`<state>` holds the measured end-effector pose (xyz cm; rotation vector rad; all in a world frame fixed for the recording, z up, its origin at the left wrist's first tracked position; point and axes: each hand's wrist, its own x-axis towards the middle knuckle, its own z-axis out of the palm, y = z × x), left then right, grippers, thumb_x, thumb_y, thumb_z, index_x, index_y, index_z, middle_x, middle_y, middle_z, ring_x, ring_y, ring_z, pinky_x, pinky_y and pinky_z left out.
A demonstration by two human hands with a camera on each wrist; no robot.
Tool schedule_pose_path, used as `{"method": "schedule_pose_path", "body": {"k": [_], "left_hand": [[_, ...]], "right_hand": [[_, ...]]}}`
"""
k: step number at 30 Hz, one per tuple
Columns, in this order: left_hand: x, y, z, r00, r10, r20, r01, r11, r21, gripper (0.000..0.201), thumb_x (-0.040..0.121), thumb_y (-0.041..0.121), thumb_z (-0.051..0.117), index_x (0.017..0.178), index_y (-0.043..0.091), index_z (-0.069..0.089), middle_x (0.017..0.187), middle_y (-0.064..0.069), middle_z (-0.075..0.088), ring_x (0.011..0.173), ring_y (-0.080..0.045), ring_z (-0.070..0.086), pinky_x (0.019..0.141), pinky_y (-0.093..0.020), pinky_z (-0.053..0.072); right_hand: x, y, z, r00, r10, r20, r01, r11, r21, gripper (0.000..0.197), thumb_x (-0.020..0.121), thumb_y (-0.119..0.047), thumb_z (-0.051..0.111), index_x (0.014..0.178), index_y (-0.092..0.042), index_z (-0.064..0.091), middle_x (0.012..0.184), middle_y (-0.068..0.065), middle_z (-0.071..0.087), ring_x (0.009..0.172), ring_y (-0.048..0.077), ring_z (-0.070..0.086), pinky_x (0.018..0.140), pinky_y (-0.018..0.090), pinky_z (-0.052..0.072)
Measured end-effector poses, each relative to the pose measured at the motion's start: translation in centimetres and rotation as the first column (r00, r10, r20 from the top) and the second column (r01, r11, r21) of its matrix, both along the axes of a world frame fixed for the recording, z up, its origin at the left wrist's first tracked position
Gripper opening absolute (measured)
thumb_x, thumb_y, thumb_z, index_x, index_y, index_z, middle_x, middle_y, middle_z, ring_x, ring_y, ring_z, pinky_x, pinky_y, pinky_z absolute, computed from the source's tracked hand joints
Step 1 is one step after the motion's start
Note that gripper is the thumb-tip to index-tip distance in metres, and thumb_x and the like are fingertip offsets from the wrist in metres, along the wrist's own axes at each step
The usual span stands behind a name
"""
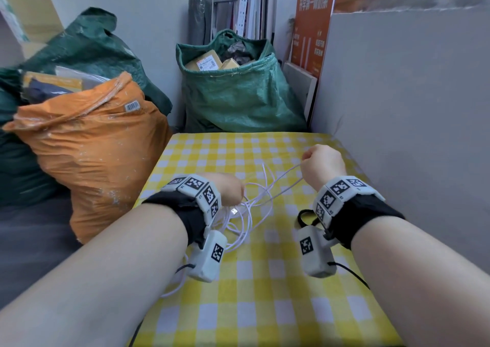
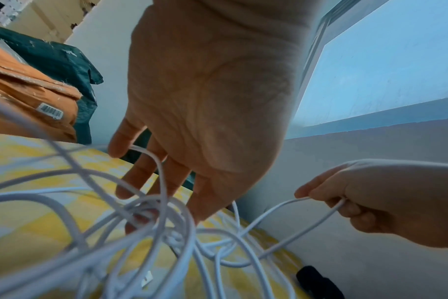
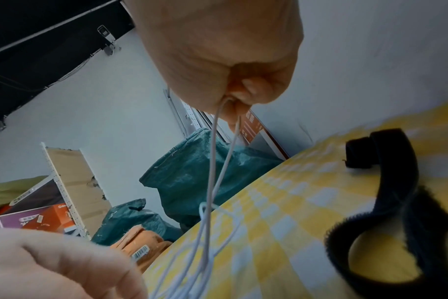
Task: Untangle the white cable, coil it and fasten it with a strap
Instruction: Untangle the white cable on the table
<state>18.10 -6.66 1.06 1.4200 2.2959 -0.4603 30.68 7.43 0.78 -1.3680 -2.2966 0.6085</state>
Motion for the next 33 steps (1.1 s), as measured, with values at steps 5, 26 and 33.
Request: {"method": "schedule_pose_path", "body": {"k": [5,26,33], "left_hand": [[-0.8,-0.5,-0.3,0.995,0.036,0.090,-0.041,0.997,0.063,0.044,0.102,0.037,0.027,0.133,0.017,0.052,0.134,-0.004,0.050,0.123,-0.024,0.046,0.100,-0.035,0.037],[-0.9,1.6,3.1,0.778,-0.196,0.598,-0.479,0.432,0.764,0.021,0.094,0.004,0.052,0.076,0.014,0.058,0.067,-0.006,0.060,0.051,-0.005,0.060,0.054,-0.020,0.053],[0.3,0.7,5.3,0.580,-0.408,0.705,-0.567,0.418,0.710,0.013,0.094,0.003,0.053,0.084,0.009,0.060,0.076,-0.009,0.060,0.059,-0.007,0.062,0.060,-0.020,0.055]], "right_hand": [[0.0,-0.1,-0.1,0.961,0.117,-0.249,-0.115,0.993,0.026,0.036,0.088,-0.004,0.040,0.107,-0.016,0.069,0.116,0.010,0.064,0.098,0.025,0.057,0.084,0.028,0.045],[-0.2,-1.0,1.8,0.944,0.190,-0.270,-0.224,0.970,-0.100,0.020,0.080,-0.016,0.065,0.099,-0.022,0.066,0.088,0.000,0.065,0.082,0.018,0.060,0.077,0.027,0.048],[-1.2,-3.5,2.0,0.809,0.452,-0.376,-0.573,0.750,-0.330,0.017,0.088,-0.020,0.065,0.090,-0.004,0.070,0.066,-0.001,0.064,0.043,0.007,0.046,0.047,0.017,0.040]]}}
